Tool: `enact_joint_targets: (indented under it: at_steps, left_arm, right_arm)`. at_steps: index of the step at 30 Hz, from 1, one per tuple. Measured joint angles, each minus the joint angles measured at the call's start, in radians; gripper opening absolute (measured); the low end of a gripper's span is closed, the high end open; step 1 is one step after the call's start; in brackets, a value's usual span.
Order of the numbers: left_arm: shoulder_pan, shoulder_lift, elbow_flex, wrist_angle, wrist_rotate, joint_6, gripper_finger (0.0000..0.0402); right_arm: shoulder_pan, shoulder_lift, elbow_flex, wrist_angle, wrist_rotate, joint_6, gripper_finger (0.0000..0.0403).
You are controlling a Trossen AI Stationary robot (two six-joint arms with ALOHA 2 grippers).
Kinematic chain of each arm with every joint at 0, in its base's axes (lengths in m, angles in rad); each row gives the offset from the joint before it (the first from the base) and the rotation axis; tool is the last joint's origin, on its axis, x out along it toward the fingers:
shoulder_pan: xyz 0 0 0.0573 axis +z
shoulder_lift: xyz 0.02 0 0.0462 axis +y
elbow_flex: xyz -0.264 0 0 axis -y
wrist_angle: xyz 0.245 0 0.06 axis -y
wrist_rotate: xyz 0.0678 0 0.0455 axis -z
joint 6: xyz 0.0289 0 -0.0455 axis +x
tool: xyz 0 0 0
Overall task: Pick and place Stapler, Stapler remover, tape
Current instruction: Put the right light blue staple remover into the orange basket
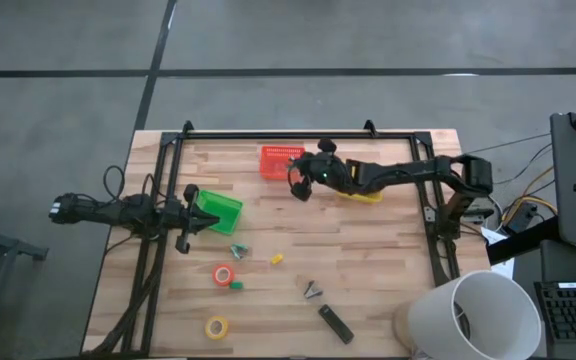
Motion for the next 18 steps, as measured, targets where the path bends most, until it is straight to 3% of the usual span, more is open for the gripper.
enact_joint_targets:
  at_steps: [8,18]
  left_arm:
    - [0.0,0.0,0.0,0.0,0.0,0.0,0.0023]
    - [0.0,0.0,0.0,0.0,0.0,0.0,0.0024]
  right_arm:
    - [-0.063,0.131,0.061,0.021,-0.002,0.011,0.0008]
    - [-0.066,0.241,0.149,-0.085,-0.002,0.019,0.0008]
